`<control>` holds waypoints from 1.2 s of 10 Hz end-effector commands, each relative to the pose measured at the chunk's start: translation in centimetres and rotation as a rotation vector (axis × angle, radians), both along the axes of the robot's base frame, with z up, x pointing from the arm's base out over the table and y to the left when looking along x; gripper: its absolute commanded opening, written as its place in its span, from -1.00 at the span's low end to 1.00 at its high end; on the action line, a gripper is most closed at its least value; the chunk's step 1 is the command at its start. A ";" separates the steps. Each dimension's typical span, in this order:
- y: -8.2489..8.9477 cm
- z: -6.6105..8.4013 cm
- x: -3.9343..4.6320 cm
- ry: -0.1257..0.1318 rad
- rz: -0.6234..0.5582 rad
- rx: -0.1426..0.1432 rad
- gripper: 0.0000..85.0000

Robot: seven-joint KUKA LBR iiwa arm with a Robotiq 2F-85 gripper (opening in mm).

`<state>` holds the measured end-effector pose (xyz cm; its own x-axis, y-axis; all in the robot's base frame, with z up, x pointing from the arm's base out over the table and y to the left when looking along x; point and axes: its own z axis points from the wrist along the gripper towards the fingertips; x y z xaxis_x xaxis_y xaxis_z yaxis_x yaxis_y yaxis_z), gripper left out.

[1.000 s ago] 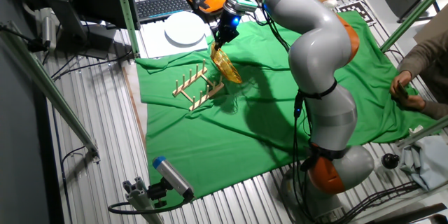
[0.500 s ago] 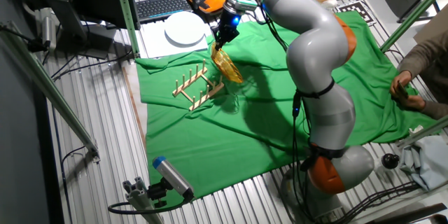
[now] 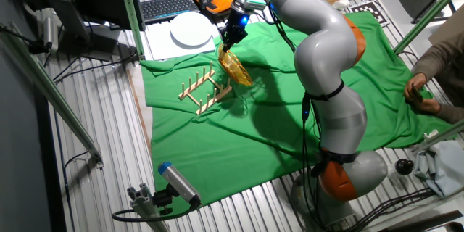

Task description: Put the dish on the dish rack

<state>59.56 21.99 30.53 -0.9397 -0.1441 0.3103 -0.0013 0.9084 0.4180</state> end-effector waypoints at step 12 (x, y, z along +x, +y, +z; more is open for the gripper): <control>0.0 0.0 0.00 -0.033 -0.010 -0.095 -1.00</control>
<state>59.57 22.00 30.56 -0.9498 -0.1085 0.2934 -0.0055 0.9435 0.3313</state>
